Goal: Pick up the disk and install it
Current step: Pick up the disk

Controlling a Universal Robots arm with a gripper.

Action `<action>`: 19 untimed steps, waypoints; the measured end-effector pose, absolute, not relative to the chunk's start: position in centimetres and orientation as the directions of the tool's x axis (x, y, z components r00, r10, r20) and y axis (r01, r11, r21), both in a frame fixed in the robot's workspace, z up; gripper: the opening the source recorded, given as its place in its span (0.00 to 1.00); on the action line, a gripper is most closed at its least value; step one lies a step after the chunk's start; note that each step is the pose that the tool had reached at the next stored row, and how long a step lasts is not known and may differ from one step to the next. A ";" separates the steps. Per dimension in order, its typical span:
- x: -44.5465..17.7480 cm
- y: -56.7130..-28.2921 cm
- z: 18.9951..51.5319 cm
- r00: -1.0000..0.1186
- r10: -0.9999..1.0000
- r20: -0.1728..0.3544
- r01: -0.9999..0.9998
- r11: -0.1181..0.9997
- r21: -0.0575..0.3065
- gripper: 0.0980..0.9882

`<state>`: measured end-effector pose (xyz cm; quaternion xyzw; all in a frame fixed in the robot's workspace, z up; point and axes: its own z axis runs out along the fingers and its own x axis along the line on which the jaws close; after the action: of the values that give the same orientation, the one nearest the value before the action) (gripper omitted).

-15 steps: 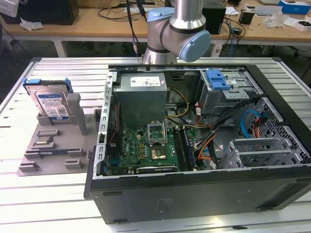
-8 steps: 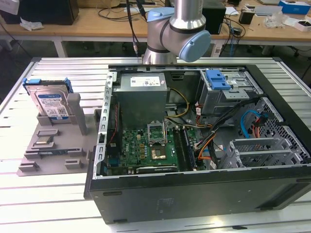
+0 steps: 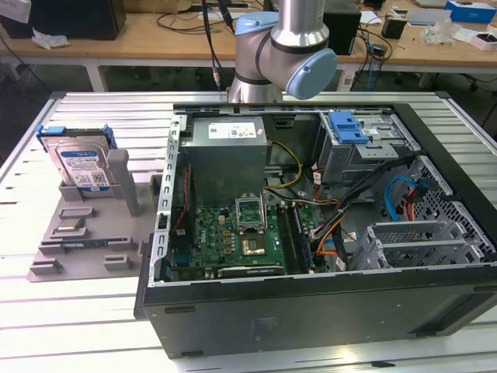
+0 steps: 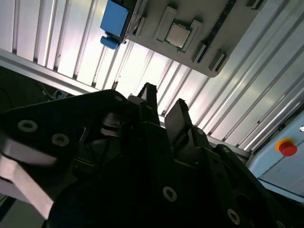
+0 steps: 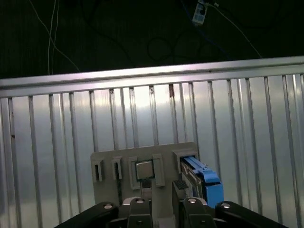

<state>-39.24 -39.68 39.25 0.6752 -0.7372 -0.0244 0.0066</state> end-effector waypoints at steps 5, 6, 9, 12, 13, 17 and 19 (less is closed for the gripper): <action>-39.2 -39.7 39.3 -0.088 -0.996 -0.023 -0.995 0.087 0.045 0.42; -39.2 -39.7 39.3 -0.088 -0.996 -0.023 -0.995 0.087 0.045 0.50; -39.2 -39.7 39.2 -0.042 -0.999 -0.023 -0.998 0.040 0.045 0.50; -38.8 -39.7 39.2 -0.015 -1.000 -0.023 -0.999 0.014 0.045 0.50; -38.4 -39.6 39.1 -0.014 -1.000 -0.023 -0.999 0.013 0.045 0.50; -37.7 -38.9 39.1 -0.014 -1.000 -0.023 -0.999 0.013 0.045 0.50; -37.5 -38.6 39.1 -0.014 -1.000 -0.023 -0.999 0.013 0.045 0.50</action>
<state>-37.49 -38.56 39.09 0.7020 -0.7118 -0.0241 0.0075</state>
